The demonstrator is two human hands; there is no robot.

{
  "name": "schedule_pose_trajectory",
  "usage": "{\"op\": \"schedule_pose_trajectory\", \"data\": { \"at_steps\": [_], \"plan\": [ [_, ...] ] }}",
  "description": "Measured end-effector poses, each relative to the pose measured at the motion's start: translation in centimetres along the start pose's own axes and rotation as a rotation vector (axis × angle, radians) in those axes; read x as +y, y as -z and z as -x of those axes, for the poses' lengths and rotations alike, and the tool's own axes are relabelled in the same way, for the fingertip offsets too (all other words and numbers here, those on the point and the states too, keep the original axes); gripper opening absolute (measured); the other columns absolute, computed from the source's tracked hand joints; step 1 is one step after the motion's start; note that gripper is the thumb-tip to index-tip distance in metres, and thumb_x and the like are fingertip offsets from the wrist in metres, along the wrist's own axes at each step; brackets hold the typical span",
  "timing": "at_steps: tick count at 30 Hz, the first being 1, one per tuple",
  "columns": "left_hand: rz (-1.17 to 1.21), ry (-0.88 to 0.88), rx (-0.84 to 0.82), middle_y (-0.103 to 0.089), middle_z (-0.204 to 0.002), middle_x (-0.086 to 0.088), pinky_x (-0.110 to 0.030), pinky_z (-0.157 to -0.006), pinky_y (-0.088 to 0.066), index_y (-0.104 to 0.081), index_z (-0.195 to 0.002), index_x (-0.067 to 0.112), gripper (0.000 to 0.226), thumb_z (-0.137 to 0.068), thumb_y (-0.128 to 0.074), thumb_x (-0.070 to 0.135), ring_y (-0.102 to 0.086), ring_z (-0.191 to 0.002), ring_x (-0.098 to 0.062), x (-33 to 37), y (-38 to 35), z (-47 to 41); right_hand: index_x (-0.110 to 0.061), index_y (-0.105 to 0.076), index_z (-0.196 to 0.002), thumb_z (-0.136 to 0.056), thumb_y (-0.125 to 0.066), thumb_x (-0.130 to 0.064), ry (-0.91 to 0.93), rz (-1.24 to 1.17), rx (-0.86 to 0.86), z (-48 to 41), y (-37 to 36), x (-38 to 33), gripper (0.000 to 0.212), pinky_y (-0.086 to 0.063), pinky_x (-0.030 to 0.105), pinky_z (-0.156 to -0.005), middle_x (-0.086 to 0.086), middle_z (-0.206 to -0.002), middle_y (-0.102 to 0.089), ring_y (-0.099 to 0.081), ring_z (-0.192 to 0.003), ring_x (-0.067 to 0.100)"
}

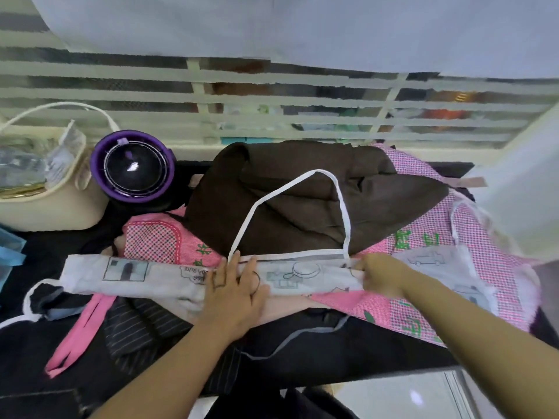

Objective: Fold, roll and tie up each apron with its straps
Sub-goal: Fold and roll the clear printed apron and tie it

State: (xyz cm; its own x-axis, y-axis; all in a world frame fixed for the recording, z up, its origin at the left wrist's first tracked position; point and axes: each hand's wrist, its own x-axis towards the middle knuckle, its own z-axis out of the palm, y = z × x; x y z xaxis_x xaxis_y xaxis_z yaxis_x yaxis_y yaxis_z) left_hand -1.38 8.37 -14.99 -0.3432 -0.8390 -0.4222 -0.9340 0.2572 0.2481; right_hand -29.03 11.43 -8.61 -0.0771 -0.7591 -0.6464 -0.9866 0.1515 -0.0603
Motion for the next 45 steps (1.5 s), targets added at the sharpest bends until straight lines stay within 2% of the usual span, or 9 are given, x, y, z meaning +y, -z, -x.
{"op": "schedule_pose_trajectory", "data": {
  "at_steps": [5,11,16,19,21,26,30,40,45],
  "plan": [
    [0.042,0.115,-0.022,0.018,-0.159,0.002,-0.053,-0.114,0.011,0.001,-0.151,0.033,0.061,-0.098,-0.020,0.055,0.014,-0.146,-0.026,0.9,0.3,-0.5,-0.004,-0.064,-0.111,-0.085,-0.059,-0.004,-0.052,0.089,-0.073,-0.9,0.6,1.0,0.026,-0.049,0.029,-0.079,0.011,-0.102,-0.066,-0.063,-0.094,0.027],
    [0.068,0.217,-0.032,0.020,-0.158,0.003,-0.058,-0.112,0.014,-0.001,-0.151,0.033,0.066,-0.095,-0.017,0.063,0.017,-0.146,-0.026,1.9,0.6,-1.0,-0.013,-0.053,-0.124,-0.091,-0.049,-0.004,-0.084,0.234,0.270,2.7,-2.5,1.1,0.034,-0.045,0.035,-0.089,0.007,-0.120,-0.058,-0.054,-0.111,0.026],
    [0.070,0.040,0.417,-0.020,-0.153,-0.017,-0.074,-0.105,-0.002,-0.038,-0.138,0.021,0.053,-0.089,-0.056,0.032,-0.015,-0.142,-0.041,3.9,-1.2,-0.7,-0.017,-0.050,-0.129,-0.092,-0.050,-0.005,-0.081,0.137,0.248,3.9,-4.3,2.4,0.039,-0.045,0.033,-0.088,0.007,-0.121,-0.053,-0.050,-0.113,0.025],
    [-0.108,-0.415,0.481,-0.042,-0.135,-0.007,-0.055,-0.115,0.005,-0.042,-0.131,0.022,0.049,-0.090,-0.039,0.048,-0.043,-0.127,-0.030,5.5,-2.0,-0.4,-0.019,-0.049,-0.133,-0.091,-0.049,-0.001,-0.052,0.076,0.225,4.2,-4.5,2.8,0.046,-0.044,0.035,-0.091,0.008,-0.122,-0.051,-0.049,-0.114,0.026],
    [-0.054,-0.595,0.365,-0.051,-0.124,0.006,-0.044,-0.117,0.006,-0.047,-0.126,0.026,0.047,-0.081,-0.037,0.027,-0.052,-0.115,-0.016,7.1,-1.9,-0.9,-0.020,-0.049,-0.136,-0.090,-0.047,0.001,-0.009,0.039,0.210,4.2,-4.2,3.3,0.050,-0.043,0.034,-0.092,0.008,-0.122,-0.054,-0.050,-0.115,0.026],
    [0.133,-0.419,0.245,-0.060,-0.111,0.013,-0.023,-0.097,-0.011,-0.059,-0.112,0.028,0.063,-0.076,-0.013,0.052,-0.052,-0.113,-0.016,8.4,-1.4,-3.3,-0.012,-0.060,-0.116,-0.088,-0.051,0.002,-0.125,-0.118,0.107,3.5,-3.2,5.8,0.032,-0.048,0.030,-0.082,0.007,-0.113,-0.063,-0.062,-0.104,0.026],
    [0.057,-0.356,0.174,-0.054,-0.109,0.016,-0.026,-0.094,-0.013,-0.051,-0.107,0.030,0.074,-0.066,0.003,0.058,-0.046,-0.113,-0.010,8.4,-1.1,-4.2,-0.010,-0.049,-0.134,-0.091,-0.054,-0.002,-0.245,-0.085,-0.029,3.1,-2.4,7.8,0.044,-0.044,0.031,-0.095,0.010,-0.127,-0.059,-0.057,-0.115,0.027],
    [0.109,-0.312,0.211,-0.050,-0.094,0.018,-0.025,-0.093,-0.015,-0.053,-0.100,0.030,0.063,-0.077,0.002,0.052,-0.050,-0.102,-0.011,8.4,-1.9,-4.4,0.002,-0.064,-0.106,-0.092,-0.042,-0.009,-0.216,-0.077,-0.057,1.3,0.3,10.7,0.028,-0.038,0.027,-0.070,0.020,-0.109,-0.066,-0.061,-0.098,0.031],
    [0.162,-0.285,0.271,-0.050,-0.092,0.016,-0.021,-0.091,-0.014,-0.043,-0.095,0.036,0.027,-0.095,-0.017,0.034,-0.051,-0.100,-0.009,8.6,-2.1,-4.5,-0.010,-0.063,-0.093,-0.090,-0.043,-0.017,-0.192,-0.110,-0.115,-0.1,-0.1,12.6,0.022,-0.044,0.031,-0.073,0.005,-0.088,-0.062,-0.060,-0.088,0.027]
  ]
}}
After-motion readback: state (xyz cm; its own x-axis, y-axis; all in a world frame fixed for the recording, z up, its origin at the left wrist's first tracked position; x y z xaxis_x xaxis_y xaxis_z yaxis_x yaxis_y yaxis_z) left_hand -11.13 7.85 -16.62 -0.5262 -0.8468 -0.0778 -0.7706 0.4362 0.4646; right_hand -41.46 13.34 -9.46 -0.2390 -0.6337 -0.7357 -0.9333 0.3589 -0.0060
